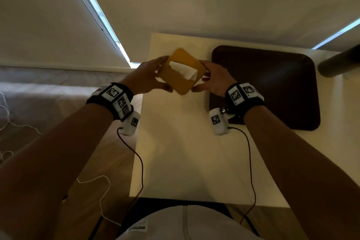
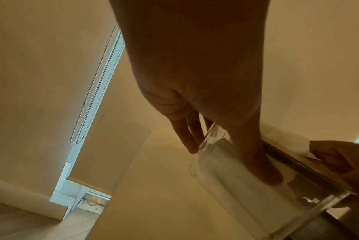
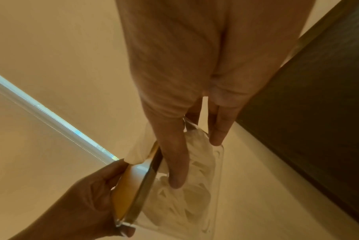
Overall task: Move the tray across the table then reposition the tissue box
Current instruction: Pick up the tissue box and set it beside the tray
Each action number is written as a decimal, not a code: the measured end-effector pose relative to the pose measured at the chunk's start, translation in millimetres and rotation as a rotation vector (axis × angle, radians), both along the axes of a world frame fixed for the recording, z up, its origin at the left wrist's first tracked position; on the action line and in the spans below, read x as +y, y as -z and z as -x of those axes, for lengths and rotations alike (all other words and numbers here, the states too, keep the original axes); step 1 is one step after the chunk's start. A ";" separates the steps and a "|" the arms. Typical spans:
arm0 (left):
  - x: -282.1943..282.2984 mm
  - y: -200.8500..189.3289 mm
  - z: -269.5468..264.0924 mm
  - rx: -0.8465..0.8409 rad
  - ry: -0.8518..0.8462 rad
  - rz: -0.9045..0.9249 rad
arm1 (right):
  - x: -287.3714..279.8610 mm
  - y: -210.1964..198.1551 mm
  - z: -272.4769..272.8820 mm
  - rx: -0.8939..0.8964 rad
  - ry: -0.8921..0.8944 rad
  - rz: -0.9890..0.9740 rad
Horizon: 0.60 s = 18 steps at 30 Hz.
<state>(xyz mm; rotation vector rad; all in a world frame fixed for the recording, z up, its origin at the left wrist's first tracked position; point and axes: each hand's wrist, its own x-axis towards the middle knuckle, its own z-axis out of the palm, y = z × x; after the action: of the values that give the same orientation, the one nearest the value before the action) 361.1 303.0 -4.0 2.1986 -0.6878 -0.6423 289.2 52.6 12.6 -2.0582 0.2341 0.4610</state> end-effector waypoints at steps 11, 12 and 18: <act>-14.6 25.3 -63.8 0.124 -0.053 -0.013 | -10.8 27.3 -64.9 0.033 0.010 -0.004; -15.0 27.7 -65.3 0.121 -0.051 -0.017 | -11.6 29.5 -65.6 0.037 0.011 -0.009; -13.1 35.2 -72.5 0.082 -0.035 -0.010 | -12.1 37.3 -68.1 0.057 0.066 -0.071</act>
<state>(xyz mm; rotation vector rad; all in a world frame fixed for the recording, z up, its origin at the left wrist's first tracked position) 433.7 289.9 -39.2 2.1758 -0.6032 -0.7147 357.3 40.5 -24.7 -1.9636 0.3142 0.4819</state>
